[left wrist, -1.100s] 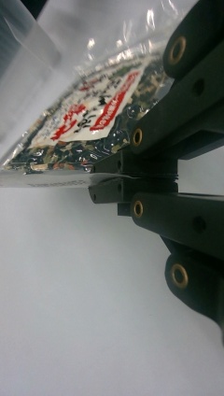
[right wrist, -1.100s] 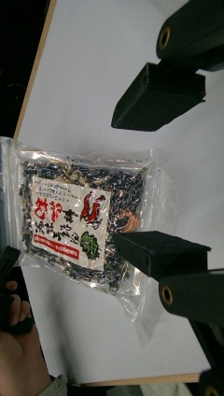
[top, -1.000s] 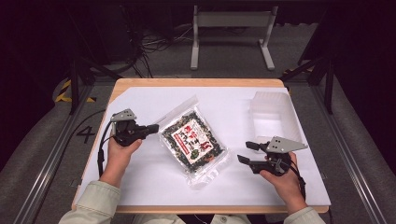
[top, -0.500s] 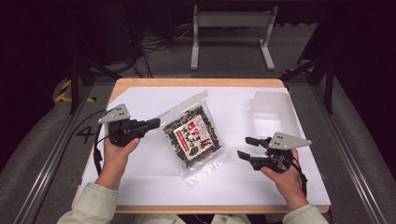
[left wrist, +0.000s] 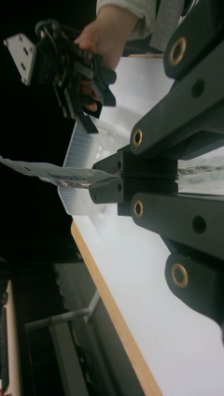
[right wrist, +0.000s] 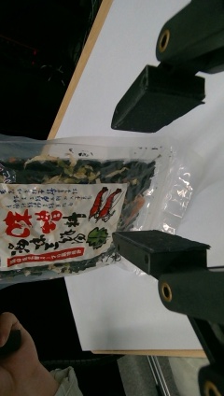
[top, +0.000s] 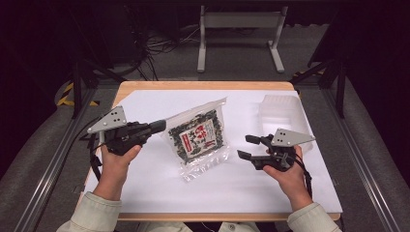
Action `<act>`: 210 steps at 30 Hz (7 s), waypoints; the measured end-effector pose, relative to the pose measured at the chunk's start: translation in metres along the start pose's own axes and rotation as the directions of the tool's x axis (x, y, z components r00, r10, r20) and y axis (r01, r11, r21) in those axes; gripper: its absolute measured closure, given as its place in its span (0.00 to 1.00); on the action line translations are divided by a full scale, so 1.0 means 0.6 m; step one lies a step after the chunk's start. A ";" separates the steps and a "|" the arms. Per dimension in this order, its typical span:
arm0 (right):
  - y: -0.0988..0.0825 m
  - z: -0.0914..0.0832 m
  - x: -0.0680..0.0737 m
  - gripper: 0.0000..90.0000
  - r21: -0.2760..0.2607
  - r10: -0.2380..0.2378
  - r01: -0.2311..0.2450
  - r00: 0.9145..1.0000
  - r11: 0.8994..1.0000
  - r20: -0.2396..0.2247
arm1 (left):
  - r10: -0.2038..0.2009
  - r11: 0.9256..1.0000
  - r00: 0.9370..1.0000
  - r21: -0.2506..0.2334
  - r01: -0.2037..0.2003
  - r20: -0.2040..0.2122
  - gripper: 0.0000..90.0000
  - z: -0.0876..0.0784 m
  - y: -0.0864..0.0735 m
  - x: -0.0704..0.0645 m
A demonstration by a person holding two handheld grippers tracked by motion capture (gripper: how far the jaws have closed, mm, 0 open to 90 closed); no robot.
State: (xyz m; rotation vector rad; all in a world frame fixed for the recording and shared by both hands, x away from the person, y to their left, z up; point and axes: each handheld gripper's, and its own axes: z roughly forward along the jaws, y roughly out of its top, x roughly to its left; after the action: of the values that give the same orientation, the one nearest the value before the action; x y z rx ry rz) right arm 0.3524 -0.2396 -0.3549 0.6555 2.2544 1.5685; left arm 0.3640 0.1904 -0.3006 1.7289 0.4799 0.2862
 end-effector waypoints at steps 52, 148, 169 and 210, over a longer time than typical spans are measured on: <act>0.045 0.090 0.015 0.70 -0.080 -0.116 0.101 0.969 0.992 -0.219 | 0.056 0.996 0.989 -0.081 -0.045 0.135 1.00 0.005 0.022 -0.037; 0.143 -0.133 -0.168 0.85 -0.052 0.173 -0.165 0.956 0.985 0.235 | -0.053 0.969 0.986 0.231 0.089 -0.157 0.25 0.039 -0.180 0.066; 0.127 -0.166 -0.185 0.85 -0.068 0.165 -0.150 0.915 0.986 0.368 | -0.040 0.971 0.987 0.226 0.076 -0.158 0.25 0.040 -0.178 0.064; 0.033 -0.176 -0.202 0.85 -0.038 0.197 -0.203 0.860 0.978 0.471 | -0.047 0.971 0.985 0.225 0.084 -0.166 0.25 0.039 -0.177 0.064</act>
State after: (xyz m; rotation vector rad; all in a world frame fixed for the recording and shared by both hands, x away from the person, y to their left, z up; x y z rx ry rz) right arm 0.4053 -0.3824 -0.2999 1.1689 1.8750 1.2945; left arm 0.3914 0.2048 -0.4120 1.9202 0.7095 0.3334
